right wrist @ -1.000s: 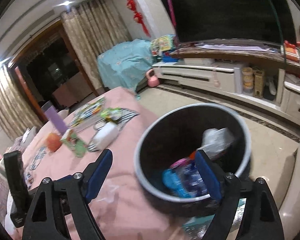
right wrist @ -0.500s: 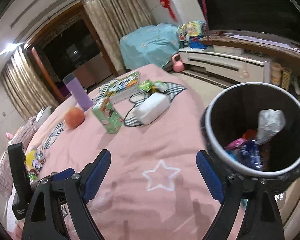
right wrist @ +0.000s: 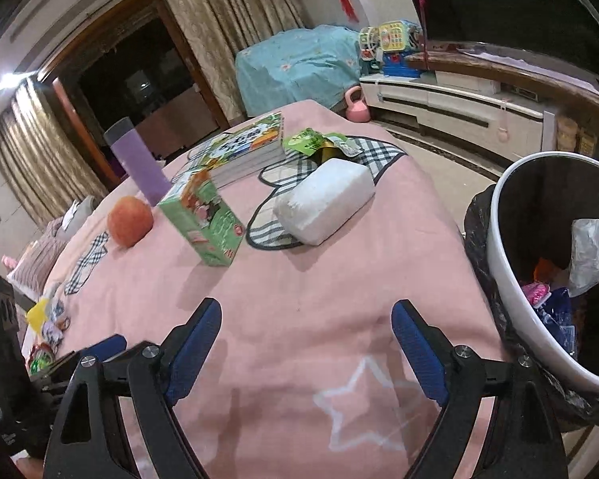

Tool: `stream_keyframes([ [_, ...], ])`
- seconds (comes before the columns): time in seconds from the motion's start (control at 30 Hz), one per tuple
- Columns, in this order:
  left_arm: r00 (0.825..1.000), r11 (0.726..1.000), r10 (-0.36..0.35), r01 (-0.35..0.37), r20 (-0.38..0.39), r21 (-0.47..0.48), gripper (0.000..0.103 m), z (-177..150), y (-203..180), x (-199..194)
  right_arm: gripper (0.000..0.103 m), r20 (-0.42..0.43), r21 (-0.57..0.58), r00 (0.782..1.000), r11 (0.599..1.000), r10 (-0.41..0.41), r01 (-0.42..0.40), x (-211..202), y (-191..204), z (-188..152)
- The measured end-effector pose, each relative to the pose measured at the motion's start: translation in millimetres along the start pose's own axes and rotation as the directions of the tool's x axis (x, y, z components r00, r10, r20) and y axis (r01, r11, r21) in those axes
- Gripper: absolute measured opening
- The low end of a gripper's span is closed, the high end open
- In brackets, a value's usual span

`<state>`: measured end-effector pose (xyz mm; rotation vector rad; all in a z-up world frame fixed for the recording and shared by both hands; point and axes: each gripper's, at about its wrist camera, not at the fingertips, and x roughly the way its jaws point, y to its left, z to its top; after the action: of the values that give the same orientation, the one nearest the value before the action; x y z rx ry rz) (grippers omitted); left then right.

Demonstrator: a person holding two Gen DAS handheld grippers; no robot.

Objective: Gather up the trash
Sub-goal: 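Move both open tools away from the bin toward the bed, then grasp the green juice carton with left tool while right tool grasps white foam block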

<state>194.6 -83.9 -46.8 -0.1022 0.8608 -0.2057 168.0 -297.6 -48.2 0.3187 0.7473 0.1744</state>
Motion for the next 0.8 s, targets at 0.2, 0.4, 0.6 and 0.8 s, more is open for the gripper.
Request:
stream_keyframes([
  [0.2, 0.999, 0.997, 0.028, -0.030, 0.035, 0.065, 0.083, 36, -16, 29, 0.088, 0.005, -0.017, 1.000, 1.000, -0.007, 0.008, 3, 3, 1],
  [0.4, 0.998, 0.996, 0.023, -0.027, 0.050, 0.083, 0.063, 59, -14, 52, 0.088, -0.005, 0.048, 1.000, 0.999, 0.005, -0.004, 4, -12, 2],
  [0.6, 0.999, 0.997, -0.022, 0.019, 0.042, 0.078, 0.031, 51, -1, 41, 0.086, -0.008, 0.017, 1.000, 1.000, 0.002, -0.002, 9, -5, 9],
  [0.8, 0.998, 1.000, -0.015, 0.013, 0.064, 0.025, 0.031, 29, 38, -9, 0.079, -0.007, 0.002, 1.000, 1.000, -0.001, 0.001, 25, 5, 23],
])
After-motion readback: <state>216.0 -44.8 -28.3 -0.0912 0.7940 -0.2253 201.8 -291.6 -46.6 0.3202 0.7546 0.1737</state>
